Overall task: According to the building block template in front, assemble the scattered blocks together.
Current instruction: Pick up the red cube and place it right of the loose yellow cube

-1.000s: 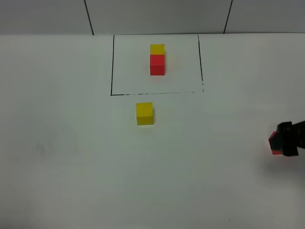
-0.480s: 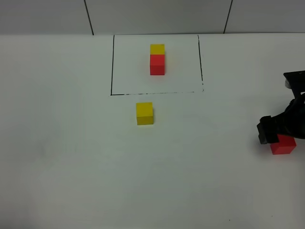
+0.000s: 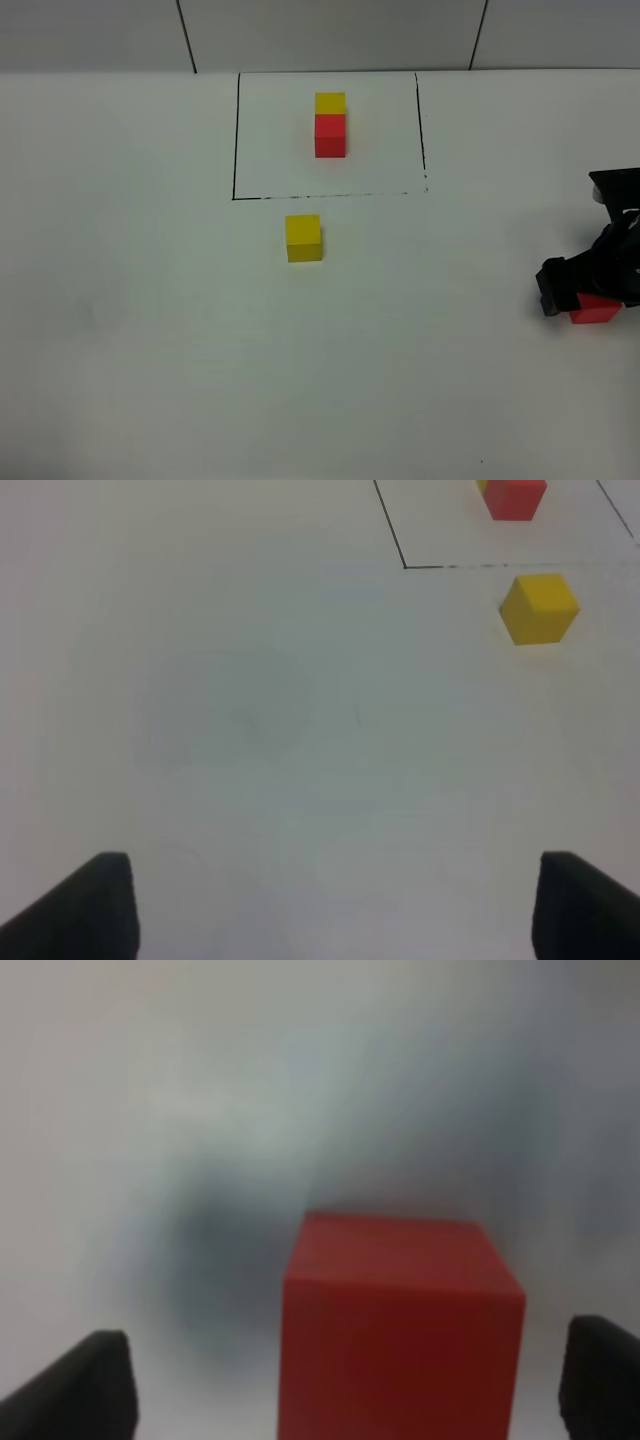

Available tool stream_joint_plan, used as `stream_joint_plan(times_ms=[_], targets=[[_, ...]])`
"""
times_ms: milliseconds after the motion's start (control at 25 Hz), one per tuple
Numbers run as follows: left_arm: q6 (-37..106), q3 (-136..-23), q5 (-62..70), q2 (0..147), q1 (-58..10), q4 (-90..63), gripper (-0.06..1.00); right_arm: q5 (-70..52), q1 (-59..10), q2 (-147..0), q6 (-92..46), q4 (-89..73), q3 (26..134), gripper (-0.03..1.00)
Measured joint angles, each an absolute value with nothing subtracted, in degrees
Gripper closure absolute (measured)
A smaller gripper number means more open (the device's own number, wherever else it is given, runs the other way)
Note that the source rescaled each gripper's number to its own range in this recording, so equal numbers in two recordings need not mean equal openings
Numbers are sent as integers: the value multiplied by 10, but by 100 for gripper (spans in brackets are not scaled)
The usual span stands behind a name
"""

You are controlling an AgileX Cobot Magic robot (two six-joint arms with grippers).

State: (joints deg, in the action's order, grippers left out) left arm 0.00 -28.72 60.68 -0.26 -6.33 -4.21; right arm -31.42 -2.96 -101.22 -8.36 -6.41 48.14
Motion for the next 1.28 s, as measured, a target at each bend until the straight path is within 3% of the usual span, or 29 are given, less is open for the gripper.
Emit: stream_joint_plan(times_ms=[80, 200, 320, 520, 800, 1000, 1280], targets=[[0, -287, 607, -3, -63, -42, 23, -314, -30, -1023, -84, -66, 481, 30], [0, -287, 607, -3, -63, -42, 23, -314, -30, -1032, -84, -67, 481, 52], [0, -287, 607, -3, -63, -42, 23, -316, -30, -1031, -84, -67, 482, 97], [0, -287, 607, -3, -63, -42, 24, -383, -49, -1019, -106, -43, 512, 95], [0, -287, 607, -3, -63, -42, 24, -465, -225, -1023, -308, -9, 660, 95], [0, -287, 607, -3, -63, -42, 24, -531, -310, -1103, -411, 0, 800, 95], [0, -287, 607, -3, -63, -42, 24, -613, -361, -1225, -465, 48, 941, 95]])
